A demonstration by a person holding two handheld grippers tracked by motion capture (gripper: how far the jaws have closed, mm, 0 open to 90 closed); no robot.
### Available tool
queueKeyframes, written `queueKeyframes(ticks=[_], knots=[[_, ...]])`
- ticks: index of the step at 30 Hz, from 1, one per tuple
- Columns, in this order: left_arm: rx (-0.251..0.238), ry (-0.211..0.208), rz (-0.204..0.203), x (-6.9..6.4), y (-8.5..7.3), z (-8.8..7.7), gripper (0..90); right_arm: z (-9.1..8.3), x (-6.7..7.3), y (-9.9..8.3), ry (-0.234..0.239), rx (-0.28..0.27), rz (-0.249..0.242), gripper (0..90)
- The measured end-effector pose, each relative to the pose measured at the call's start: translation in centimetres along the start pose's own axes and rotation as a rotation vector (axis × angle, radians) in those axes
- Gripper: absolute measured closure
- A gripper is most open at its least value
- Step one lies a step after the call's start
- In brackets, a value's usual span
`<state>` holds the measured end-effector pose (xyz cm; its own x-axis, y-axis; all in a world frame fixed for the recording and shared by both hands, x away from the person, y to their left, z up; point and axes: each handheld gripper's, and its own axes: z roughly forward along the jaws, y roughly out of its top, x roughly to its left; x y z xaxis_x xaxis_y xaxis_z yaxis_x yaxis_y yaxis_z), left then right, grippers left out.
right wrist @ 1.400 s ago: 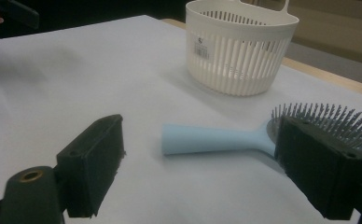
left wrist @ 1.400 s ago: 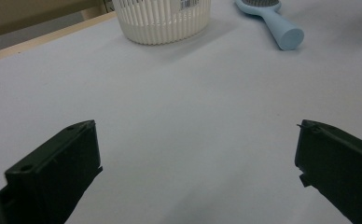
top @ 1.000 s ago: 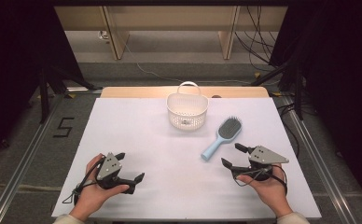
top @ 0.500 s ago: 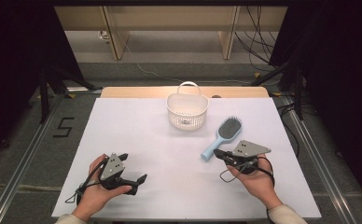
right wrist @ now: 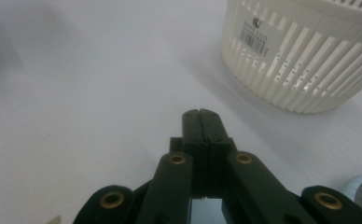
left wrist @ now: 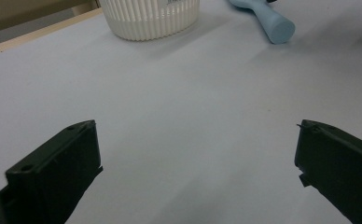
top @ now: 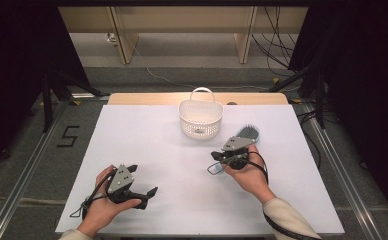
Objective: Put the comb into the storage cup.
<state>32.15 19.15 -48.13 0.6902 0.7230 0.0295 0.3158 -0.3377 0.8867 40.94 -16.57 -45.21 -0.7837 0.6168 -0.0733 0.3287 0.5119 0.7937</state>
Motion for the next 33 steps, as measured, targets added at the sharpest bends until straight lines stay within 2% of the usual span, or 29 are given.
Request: queueKeyframes(ticks=[7, 16, 20, 33], knots=[[0.001, 0.002, 0.004, 0.0, 0.0, 0.0, 0.0, 1.9, -0.8, 0.0, -0.034, 0.064, 0.043, 90.0], [0.008, 0.0, 0.007, -0.1, 0.0, 0.1, 0.0, 2.9, -2.0, -0.6, -0.075, 0.141, 0.101, 90.0], [0.007, 0.001, 0.007, 0.0, 0.0, 0.1, 0.0, 3.1, -2.5, -0.7, -0.089, 0.166, 0.112, 90.0], [0.003, 0.001, 0.006, -0.1, 0.0, 0.0, 0.0, 3.6, -2.9, -0.9, -0.082, 0.243, 0.139, 90.0]])
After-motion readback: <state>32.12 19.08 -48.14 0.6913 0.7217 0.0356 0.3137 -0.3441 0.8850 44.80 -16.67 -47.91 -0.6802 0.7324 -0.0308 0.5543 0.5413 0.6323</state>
